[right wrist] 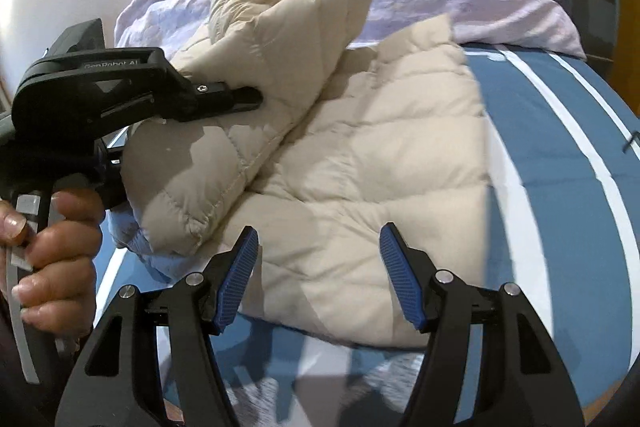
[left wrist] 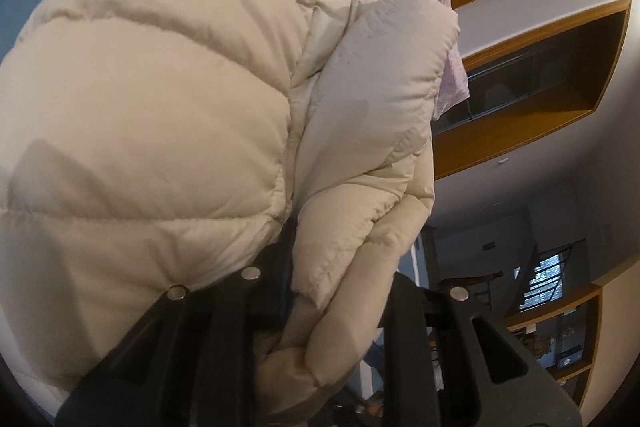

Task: Fold large clothes
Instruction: 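Lift the jacket section with the left tool and fold it over the rest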

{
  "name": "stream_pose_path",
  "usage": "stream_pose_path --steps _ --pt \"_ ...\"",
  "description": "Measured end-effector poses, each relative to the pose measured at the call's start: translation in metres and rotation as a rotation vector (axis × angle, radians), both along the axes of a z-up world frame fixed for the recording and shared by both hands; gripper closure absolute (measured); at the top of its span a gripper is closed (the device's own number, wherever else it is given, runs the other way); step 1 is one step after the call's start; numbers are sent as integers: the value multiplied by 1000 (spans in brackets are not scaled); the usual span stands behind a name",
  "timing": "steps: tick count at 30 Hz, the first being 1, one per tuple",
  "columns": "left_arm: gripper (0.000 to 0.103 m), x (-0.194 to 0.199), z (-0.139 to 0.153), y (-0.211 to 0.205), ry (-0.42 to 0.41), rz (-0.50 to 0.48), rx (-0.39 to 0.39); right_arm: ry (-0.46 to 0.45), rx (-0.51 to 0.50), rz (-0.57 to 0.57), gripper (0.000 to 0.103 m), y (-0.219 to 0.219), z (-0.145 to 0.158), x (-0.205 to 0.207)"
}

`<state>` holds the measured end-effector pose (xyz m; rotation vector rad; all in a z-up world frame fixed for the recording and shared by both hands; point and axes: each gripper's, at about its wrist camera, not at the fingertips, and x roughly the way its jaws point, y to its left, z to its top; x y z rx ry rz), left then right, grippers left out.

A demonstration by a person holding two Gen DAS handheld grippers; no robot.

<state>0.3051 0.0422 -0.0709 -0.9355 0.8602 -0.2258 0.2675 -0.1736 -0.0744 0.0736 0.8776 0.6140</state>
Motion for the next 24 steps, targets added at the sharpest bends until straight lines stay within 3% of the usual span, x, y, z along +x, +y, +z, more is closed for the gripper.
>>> stream_pose_path --steps 6,12,15,18,19,24 --pt "82 7 9 -18 6 -35 -4 24 -23 -11 38 5 -17 10" --pt "79 21 12 -56 1 -106 21 43 18 -25 38 -2 -20 11" --pt "65 22 16 -59 -3 -130 41 48 30 -23 38 -3 -20 10" --pt "34 12 30 -52 -37 -151 41 50 30 -26 38 -4 -20 15" --pt "28 10 38 -50 -51 -147 55 51 29 -27 38 -4 -20 15" --pt "17 -11 74 -40 -116 -134 149 54 31 -36 38 -5 -21 16"
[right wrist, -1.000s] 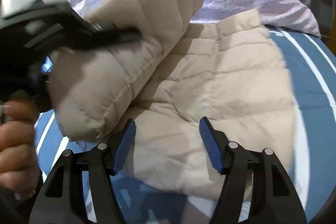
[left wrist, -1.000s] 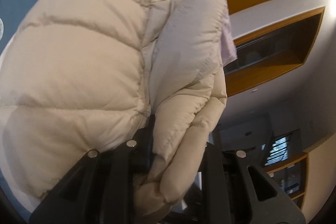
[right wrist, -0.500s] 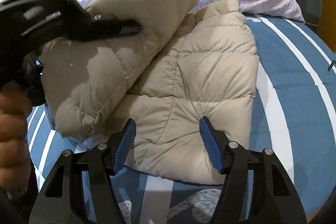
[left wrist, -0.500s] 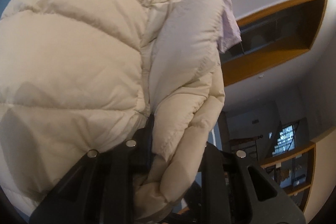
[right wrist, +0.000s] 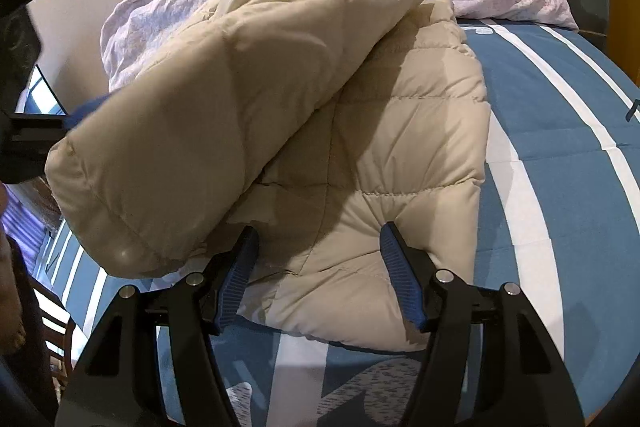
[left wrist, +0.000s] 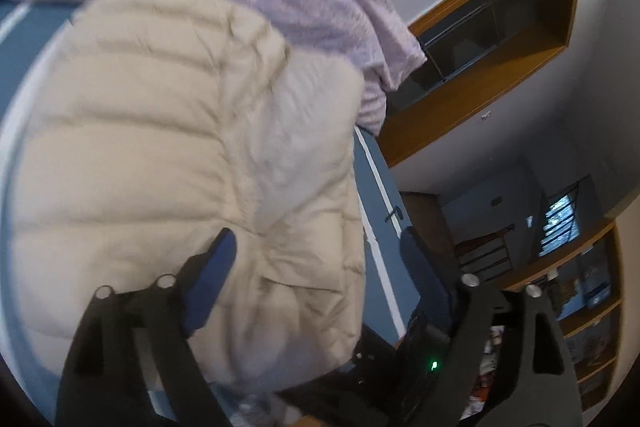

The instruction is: Fold large clothes

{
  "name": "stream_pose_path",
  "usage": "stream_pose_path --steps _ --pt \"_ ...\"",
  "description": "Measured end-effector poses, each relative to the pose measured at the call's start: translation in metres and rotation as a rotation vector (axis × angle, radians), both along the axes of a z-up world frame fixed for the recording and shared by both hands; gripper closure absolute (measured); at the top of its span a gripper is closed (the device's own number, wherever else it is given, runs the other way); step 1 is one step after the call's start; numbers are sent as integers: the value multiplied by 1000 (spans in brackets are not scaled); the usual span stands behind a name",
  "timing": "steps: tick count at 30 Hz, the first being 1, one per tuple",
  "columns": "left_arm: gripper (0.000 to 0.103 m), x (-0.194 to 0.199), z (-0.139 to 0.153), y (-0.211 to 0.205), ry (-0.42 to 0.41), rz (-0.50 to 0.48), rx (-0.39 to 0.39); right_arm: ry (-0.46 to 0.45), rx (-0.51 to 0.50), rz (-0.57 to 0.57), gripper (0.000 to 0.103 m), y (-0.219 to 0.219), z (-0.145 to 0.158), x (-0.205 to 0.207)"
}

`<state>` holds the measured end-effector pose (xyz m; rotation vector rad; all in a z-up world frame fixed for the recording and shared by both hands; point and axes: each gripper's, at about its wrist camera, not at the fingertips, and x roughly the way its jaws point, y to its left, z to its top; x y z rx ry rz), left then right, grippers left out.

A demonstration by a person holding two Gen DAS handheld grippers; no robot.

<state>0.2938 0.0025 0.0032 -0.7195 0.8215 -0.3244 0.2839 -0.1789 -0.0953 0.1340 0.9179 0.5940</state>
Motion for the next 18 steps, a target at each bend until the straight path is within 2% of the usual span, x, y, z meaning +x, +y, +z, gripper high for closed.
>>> stream_pose_path --steps 5,9,12,14,18 --pt "13 -28 14 39 -34 114 168 -1 3 -6 38 -1 1 -2" --pt "13 -37 0 72 -3 240 333 -7 2 -9 38 -1 0 -3" --pt "13 -30 -12 83 48 286 468 -11 1 -9 38 0 -1 -3" --pt "13 -34 -23 88 75 290 495 -15 -2 -7 38 1 -1 -4" --pt "13 -33 -37 85 80 279 483 -24 -5 -4 38 1 0 -4"
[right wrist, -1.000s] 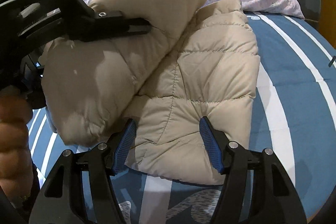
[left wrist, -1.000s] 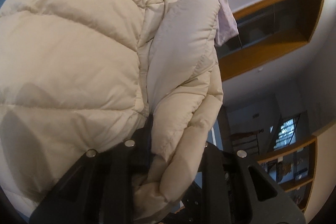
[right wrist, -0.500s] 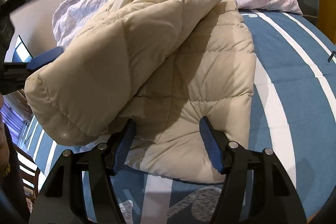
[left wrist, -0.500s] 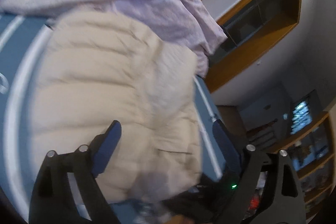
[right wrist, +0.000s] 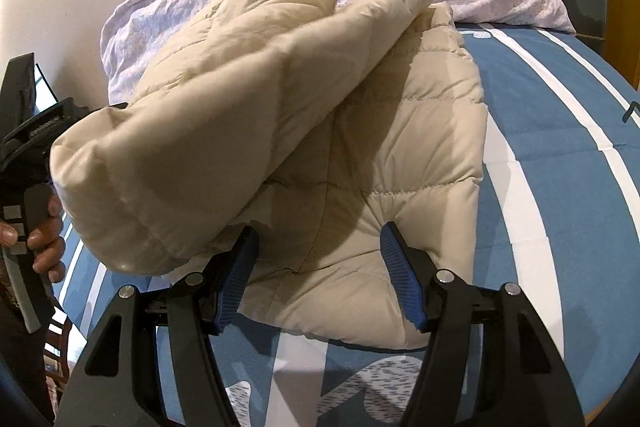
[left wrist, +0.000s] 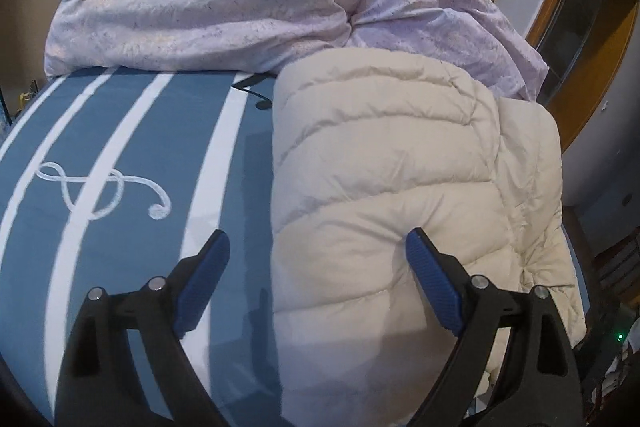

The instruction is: Fold large clothes

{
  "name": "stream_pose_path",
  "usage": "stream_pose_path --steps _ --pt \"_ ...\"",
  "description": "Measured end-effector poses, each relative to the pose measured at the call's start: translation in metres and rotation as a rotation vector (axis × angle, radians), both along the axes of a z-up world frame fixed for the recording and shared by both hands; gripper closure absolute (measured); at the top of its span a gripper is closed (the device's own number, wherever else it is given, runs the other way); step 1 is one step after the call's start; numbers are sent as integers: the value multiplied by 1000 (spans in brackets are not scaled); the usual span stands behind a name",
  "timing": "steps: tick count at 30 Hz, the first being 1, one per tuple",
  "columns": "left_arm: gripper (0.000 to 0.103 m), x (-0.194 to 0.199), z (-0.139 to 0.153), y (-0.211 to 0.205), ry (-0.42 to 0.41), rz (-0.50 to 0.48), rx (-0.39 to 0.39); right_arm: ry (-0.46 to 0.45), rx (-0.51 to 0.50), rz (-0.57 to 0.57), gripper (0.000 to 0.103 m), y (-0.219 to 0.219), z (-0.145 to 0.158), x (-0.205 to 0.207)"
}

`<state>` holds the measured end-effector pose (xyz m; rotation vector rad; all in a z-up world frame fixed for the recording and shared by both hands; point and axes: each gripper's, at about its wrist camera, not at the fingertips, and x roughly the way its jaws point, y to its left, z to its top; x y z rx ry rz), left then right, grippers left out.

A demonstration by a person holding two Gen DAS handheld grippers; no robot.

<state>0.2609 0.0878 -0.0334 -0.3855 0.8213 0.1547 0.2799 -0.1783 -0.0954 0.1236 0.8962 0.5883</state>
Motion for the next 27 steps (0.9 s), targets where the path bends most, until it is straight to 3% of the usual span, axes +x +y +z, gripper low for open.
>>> stream_pose_path --steps 8,14,20,23,27 --pt "13 16 -22 -29 34 -78 -39 -23 -9 7 38 -3 0 0" --pt "13 22 -32 -44 57 -100 -15 -28 -6 3 38 -12 2 1" --pt "13 25 -34 -46 64 -101 -9 -47 -7 -76 38 -40 13 6" --pt "13 26 -34 -46 64 -102 -5 -62 -31 -170 38 -64 20 15" --pt "13 27 -34 -47 64 -105 3 -54 2 -237 38 -85 30 28"
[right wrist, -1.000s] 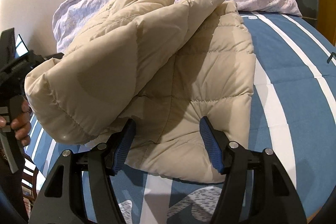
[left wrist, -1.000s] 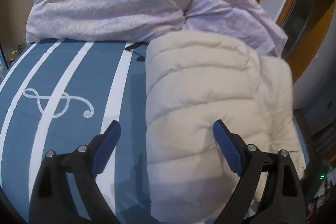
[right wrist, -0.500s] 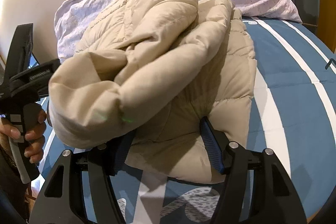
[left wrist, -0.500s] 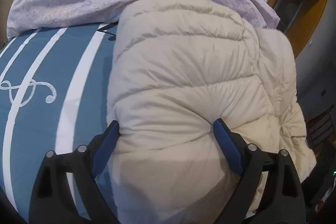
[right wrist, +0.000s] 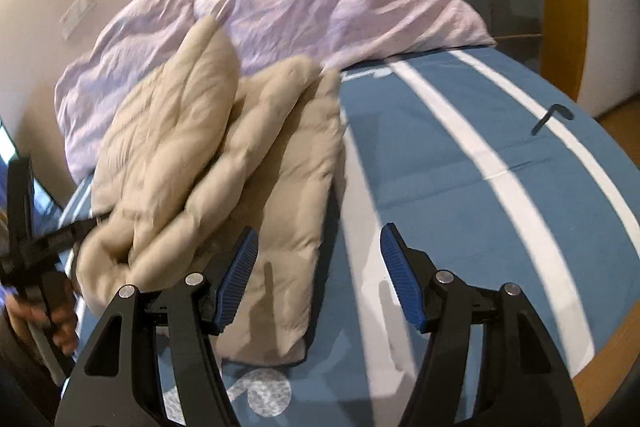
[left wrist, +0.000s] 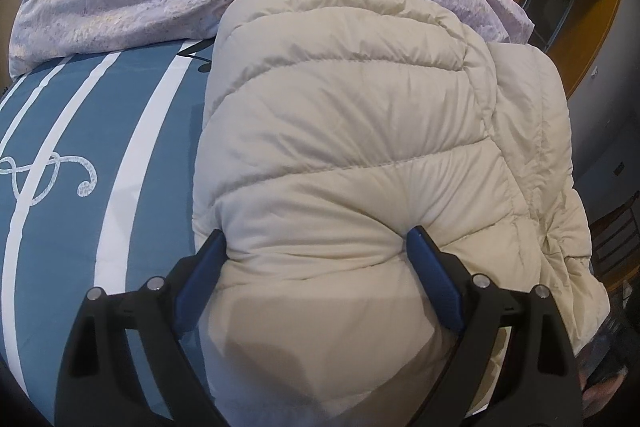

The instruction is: Fold large clothes

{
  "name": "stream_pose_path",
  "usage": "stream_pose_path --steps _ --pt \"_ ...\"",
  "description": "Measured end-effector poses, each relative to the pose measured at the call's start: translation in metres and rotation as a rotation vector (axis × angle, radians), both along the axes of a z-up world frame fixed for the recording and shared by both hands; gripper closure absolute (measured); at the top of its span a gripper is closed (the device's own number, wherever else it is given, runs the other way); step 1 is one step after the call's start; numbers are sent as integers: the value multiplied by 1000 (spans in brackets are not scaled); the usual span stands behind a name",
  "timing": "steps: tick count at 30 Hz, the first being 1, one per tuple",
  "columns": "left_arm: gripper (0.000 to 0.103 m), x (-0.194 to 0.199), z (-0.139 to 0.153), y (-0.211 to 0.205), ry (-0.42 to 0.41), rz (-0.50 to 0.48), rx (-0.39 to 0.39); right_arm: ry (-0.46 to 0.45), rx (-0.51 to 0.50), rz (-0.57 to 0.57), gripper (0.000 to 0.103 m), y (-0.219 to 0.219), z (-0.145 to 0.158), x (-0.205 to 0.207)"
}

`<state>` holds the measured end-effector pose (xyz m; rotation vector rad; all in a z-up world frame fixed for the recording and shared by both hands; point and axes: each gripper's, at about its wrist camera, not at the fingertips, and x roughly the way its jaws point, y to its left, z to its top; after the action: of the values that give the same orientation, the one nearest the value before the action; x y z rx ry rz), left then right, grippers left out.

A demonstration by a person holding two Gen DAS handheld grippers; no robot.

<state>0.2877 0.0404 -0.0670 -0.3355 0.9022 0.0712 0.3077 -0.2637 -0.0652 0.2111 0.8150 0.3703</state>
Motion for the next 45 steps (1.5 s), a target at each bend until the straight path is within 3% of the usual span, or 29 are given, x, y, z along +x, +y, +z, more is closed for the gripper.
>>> stream_pose_path --steps 6,14,17,20,21,25,35,41,45 --pt "13 2 0 -5 -2 -4 28 -59 41 52 54 15 29 8" --pt "13 5 1 -12 -3 -13 69 -85 116 131 63 48 46 12" --pt "13 4 0 -14 -5 -16 78 -79 83 153 65 59 39 10" --pt "13 4 1 -13 -7 -20 77 -10 -71 120 71 70 10 20" --pt "11 4 1 -12 -9 -23 72 20 -77 116 71 68 0 24" --pt "9 3 6 -15 -21 -46 86 87 -30 100 71 60 -19 34" --pt "9 7 27 -18 -58 -72 134 107 -26 92 74 57 -28 40" --pt "9 22 58 -3 -112 -42 171 109 -15 92 74 59 -29 41" --pt "9 44 65 8 -122 -1 240 108 -6 93 74 58 -30 40"
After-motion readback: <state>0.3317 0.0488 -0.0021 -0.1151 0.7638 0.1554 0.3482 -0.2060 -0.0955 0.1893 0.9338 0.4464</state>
